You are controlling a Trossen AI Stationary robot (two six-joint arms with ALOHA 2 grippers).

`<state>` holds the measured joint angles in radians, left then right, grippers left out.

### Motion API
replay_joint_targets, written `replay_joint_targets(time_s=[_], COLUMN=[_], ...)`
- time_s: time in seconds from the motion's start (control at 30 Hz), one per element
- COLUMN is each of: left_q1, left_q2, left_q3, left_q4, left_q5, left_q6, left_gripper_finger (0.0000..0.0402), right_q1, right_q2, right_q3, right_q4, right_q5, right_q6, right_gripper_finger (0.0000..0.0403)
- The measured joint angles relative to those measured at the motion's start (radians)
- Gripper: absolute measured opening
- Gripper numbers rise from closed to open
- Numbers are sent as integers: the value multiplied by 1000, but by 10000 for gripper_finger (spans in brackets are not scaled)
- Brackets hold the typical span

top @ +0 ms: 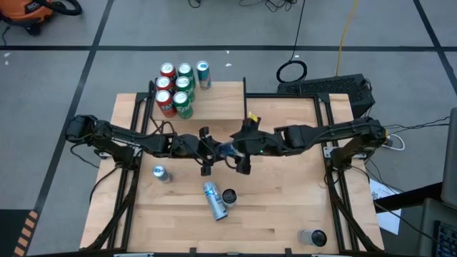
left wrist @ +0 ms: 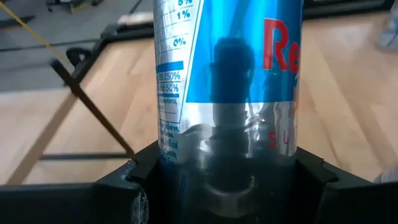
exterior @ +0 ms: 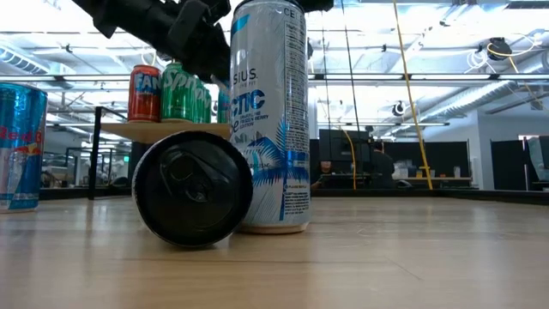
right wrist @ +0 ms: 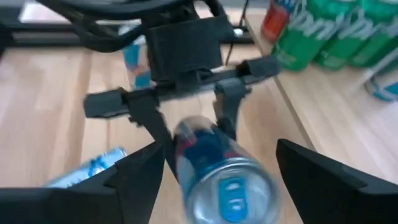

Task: Place canned beverage on shelf
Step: Put the right blue soda can on the shelf

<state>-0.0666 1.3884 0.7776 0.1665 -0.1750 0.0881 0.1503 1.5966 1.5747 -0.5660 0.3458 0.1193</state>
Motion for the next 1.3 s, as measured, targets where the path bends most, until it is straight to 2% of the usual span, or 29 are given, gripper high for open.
replay_joint_targets(time_s=[0.1, 0.2, 0.3, 0.4, 0.47, 0.53, 0.67, 0.97, 1.17, 1.3], left_q1=[0, 0, 12, 21, 21, 16, 11, 12, 12, 11], left_q2=[0, -1, -18, -17, -11, 5, 20, 24, 24, 24], left_q3=[-1, -66, -175, -273, -311, -319, -321, -320, -319, -319], left_q4=[24, 147, 307, 493, 615, 687, 691, 702, 713, 717], left_q5=[-2, -9, -12, -12, -12, -13, -30, -54, -99, -111], left_q6=[-3, -21, -45, -76, -87, -89, -81, -53, -45, -33], left_gripper_finger=[218, 218, 218, 219, 219, 219, 219, 219, 219, 219], right_q1=[11, 4, 1, 7, 7, -6, -27, -91, -105, -110], right_q2=[-52, -145, -247, -312, -311, -266, -160, 2, 44, 54], right_q3=[-87, -224, -417, -620, -747, -846, -918, -778, -704, -699], right_q4=[99, 207, 436, 760, 1002, 1250, 1565, 1610, 1578, 1588], right_q5=[54, 94, 101, 99, 92, 33, -35, -115, -149, -146], right_q6=[-23, -7, -3, -4, -5, -4, 14, -7, 13, 18], right_gripper_finger=[296, 297, 297, 297, 297, 297, 297, 297, 295, 279])
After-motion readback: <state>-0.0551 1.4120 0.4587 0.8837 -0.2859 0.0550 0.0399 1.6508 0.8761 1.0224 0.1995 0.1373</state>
